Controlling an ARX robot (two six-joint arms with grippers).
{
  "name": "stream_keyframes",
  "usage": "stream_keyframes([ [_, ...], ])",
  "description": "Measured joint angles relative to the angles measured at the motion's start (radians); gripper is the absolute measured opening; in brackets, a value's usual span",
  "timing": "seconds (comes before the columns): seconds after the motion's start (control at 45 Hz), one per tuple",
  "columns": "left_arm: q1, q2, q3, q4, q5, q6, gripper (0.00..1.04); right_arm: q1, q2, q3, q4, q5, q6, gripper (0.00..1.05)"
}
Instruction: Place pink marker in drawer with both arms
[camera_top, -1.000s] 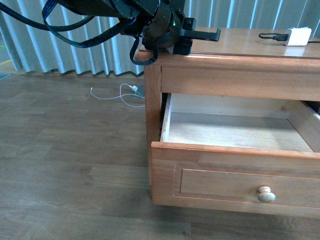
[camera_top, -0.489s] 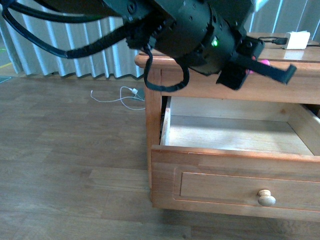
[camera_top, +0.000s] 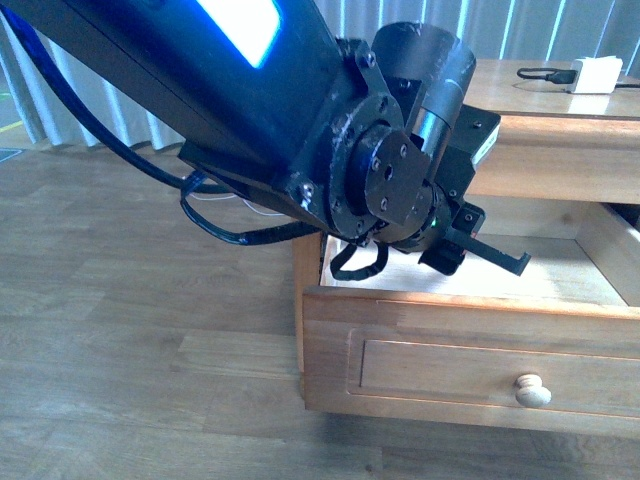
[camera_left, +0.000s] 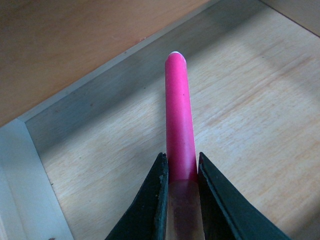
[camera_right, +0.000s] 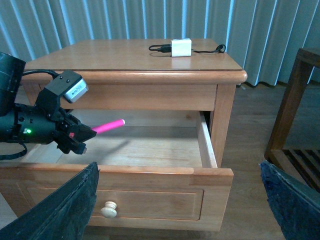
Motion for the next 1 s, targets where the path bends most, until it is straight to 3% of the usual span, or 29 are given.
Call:
stream_keyframes([
  [0.311, 0.006, -0.003, -0.02, 0.067, -0.092, -0.055, 0.6, 0.0, 0.0, 0.0, 0.0, 0.0, 0.0, 0.96],
  [0.533, 0.042, -0.235, -0.248, 0.158, -0.149, -0.1, 0.97, 0.0, 0.0, 0.0, 0.0, 0.0, 0.0, 0.96],
  [0.578, 0.052, -0.279, -0.284, 0.163, -0.16, -0.105, 1.0, 0.0, 0.0, 0.0, 0.0, 0.0, 0.0, 0.96],
  [1.0, 0.241, -1.038, -0.887, 0.182, -0.271, -0.225, 0.99, 0.0, 0.0, 0.0, 0.0, 0.0, 0.0, 0.96],
])
